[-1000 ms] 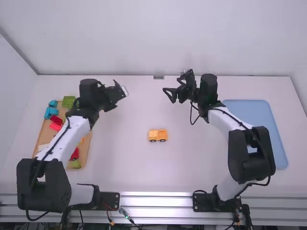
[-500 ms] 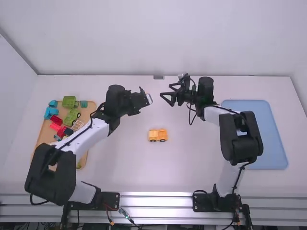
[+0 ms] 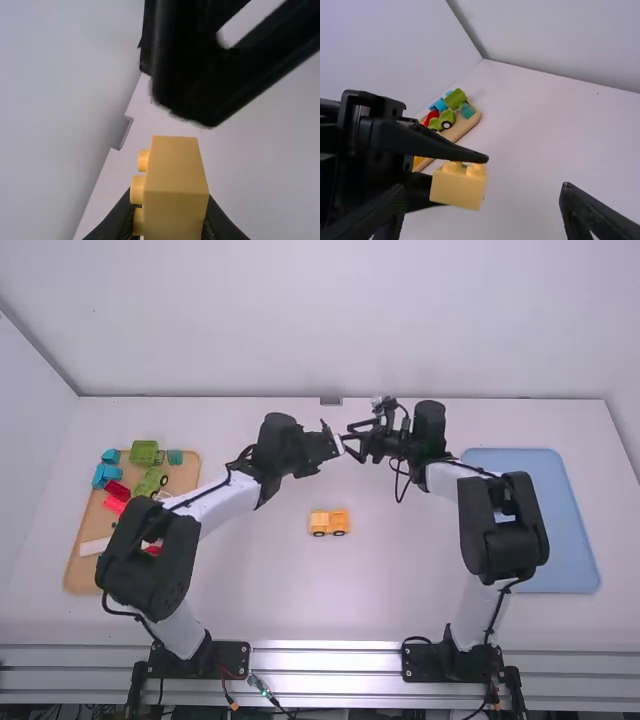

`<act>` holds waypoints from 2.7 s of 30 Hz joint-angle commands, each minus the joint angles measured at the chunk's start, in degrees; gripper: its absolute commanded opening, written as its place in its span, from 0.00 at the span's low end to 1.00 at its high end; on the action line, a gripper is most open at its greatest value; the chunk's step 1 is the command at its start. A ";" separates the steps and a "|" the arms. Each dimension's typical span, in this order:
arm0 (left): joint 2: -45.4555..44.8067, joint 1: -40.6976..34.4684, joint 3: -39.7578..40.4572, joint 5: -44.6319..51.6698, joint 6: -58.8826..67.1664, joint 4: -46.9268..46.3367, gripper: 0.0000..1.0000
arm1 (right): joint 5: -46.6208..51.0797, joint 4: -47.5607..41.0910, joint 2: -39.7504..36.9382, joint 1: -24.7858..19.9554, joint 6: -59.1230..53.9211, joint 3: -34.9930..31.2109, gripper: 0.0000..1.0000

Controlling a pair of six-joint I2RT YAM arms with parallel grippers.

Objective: Assemble lego blocks to make yellow taxi

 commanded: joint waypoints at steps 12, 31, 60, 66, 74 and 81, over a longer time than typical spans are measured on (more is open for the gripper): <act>1.95 -0.28 2.38 0.79 -1.73 0.37 0.02 | -0.79 -2.40 0.90 1.07 0.31 0.83 0.56; 1.95 -0.61 2.38 7.10 -2.16 0.37 0.02 | 2.03 -3.89 0.90 2.05 -0.39 0.83 0.58; 1.95 -0.63 2.32 8.85 -2.12 0.48 0.02 | 2.89 -4.39 0.90 3.10 -1.18 0.83 0.27; 1.95 -0.59 2.32 8.83 -2.14 0.55 0.60 | 3.65 -4.35 0.90 3.08 -1.22 0.83 0.25; 1.49 0.92 4.09 11.43 -8.72 -5.70 0.99 | 3.45 -4.44 0.90 2.10 -6.21 0.83 0.20; 1.40 7.43 15.45 31.58 -8.55 -26.49 0.99 | -0.15 -5.95 0.87 0.44 -13.38 1.42 0.19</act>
